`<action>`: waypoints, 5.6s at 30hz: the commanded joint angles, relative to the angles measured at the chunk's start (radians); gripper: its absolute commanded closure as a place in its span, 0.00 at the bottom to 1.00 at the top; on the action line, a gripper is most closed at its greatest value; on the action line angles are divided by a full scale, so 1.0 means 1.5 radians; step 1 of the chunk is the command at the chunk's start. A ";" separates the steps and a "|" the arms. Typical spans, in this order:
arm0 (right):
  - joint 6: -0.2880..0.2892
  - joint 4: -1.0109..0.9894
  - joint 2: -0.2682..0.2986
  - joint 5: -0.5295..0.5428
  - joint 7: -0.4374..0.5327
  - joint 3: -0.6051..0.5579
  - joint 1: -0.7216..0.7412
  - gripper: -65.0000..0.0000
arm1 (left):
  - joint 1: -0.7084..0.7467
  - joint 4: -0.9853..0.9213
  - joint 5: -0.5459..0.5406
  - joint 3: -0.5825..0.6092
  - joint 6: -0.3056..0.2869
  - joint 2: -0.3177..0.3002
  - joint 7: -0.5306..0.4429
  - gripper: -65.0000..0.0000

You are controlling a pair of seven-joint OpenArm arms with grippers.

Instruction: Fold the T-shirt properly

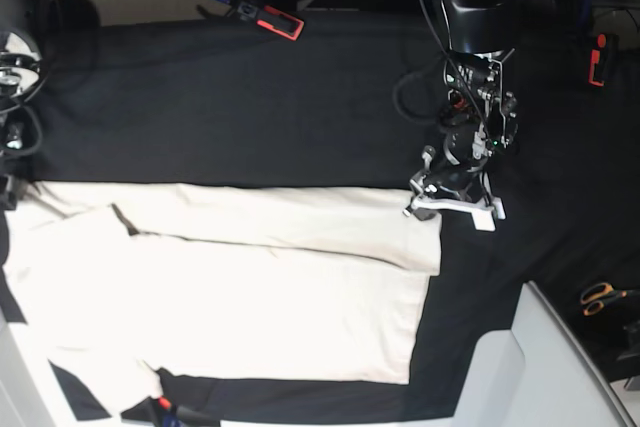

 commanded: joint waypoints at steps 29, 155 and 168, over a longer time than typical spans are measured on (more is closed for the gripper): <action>-0.042 -0.153 0.073 0.011 0.142 -0.001 0.013 0.83 | -0.015 0.012 -0.006 0.001 -0.006 -0.003 -0.010 1.00; 0.116 -0.177 0.172 0.009 0.465 -0.768 -0.013 0.30 | 0.268 0.513 0.000 -0.166 -0.006 -0.178 0.283 0.45; 0.110 -0.180 0.165 0.009 0.465 -0.809 -0.009 0.45 | 0.269 0.512 0.000 -0.166 -0.006 -0.185 0.282 0.45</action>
